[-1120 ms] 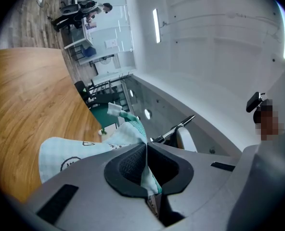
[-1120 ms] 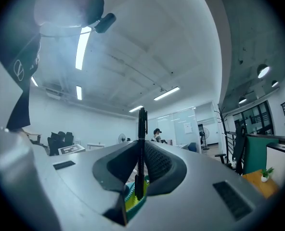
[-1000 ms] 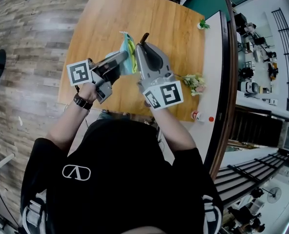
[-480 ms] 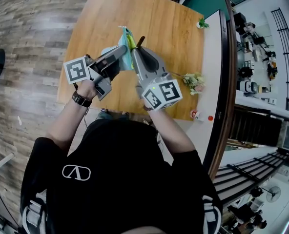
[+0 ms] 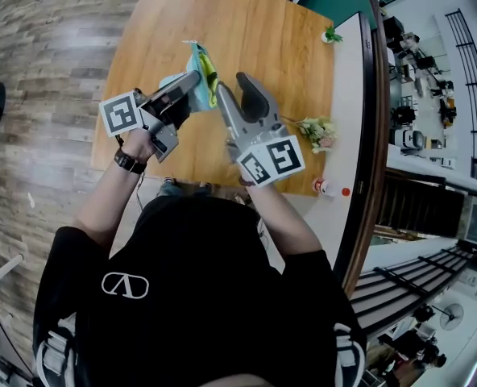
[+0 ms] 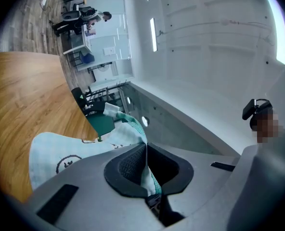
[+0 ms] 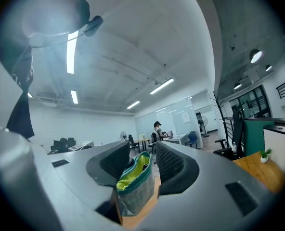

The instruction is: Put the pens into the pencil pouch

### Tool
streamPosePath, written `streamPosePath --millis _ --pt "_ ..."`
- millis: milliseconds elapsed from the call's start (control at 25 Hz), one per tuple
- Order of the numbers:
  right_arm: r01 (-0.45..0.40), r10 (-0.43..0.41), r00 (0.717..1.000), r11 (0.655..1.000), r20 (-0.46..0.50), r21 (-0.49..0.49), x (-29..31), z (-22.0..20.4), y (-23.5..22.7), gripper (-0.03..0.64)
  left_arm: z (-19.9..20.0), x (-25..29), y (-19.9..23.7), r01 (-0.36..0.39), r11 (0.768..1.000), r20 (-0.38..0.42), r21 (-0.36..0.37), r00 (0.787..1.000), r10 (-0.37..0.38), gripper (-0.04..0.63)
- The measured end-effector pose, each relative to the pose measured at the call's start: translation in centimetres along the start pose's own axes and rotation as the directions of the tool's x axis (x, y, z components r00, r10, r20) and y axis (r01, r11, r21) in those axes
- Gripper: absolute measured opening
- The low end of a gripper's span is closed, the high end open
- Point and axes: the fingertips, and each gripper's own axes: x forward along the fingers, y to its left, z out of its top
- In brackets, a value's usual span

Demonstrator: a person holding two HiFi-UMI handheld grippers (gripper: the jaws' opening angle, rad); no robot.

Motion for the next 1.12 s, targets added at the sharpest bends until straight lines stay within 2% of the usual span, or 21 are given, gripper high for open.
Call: streamPosePath --millis 120,280,400,480,640,880,1120 --pt "0.037 -0.037 0.999 0.999 0.010 0.003 -0.6 0.2 -0.8 0.155 0.0 -0.5 1.3 -0.031 0.999 -0.002 0.023 1.000 0.031 0.009" --pt "0.110 -0.110 0.994 0.994 0.017 0.012 -2.5 0.1 -2.8 0.153 -0.8 -1.7 5.0 -0.109 0.993 0.002 0.054 0.994 0.109 0.009" --pt "0.157 -0.157 0.988 0.987 0.004 0.018 -3.9 -0.6 -4.0 0.152 -1.8 -2.8 8.9 -0.182 0.972 -0.015 0.150 0.982 0.187 0.009" --pt "0.182 -0.181 0.983 0.983 -0.017 0.026 -4.9 -1.5 -4.6 0.152 -2.8 -3.5 11.9 -0.233 0.953 -0.027 0.195 0.970 0.243 0.009" --pt "0.216 -0.213 0.976 0.975 -0.051 0.045 -6.7 -2.9 -5.5 0.150 -6.2 -4.6 18.0 -0.329 0.920 -0.070 0.214 0.934 0.351 0.009" --pt "0.260 -0.253 0.962 0.964 -0.101 0.062 -8.5 -5.1 -6.9 0.150 -10.1 -4.5 25.5 -0.411 0.878 -0.141 0.247 0.881 0.452 0.009" --pt "0.297 -0.284 0.946 0.952 -0.156 0.069 -10.0 -6.9 -8.2 0.150 -14.4 -2.2 29.5 -0.390 0.881 -0.242 0.268 0.858 0.453 0.009"
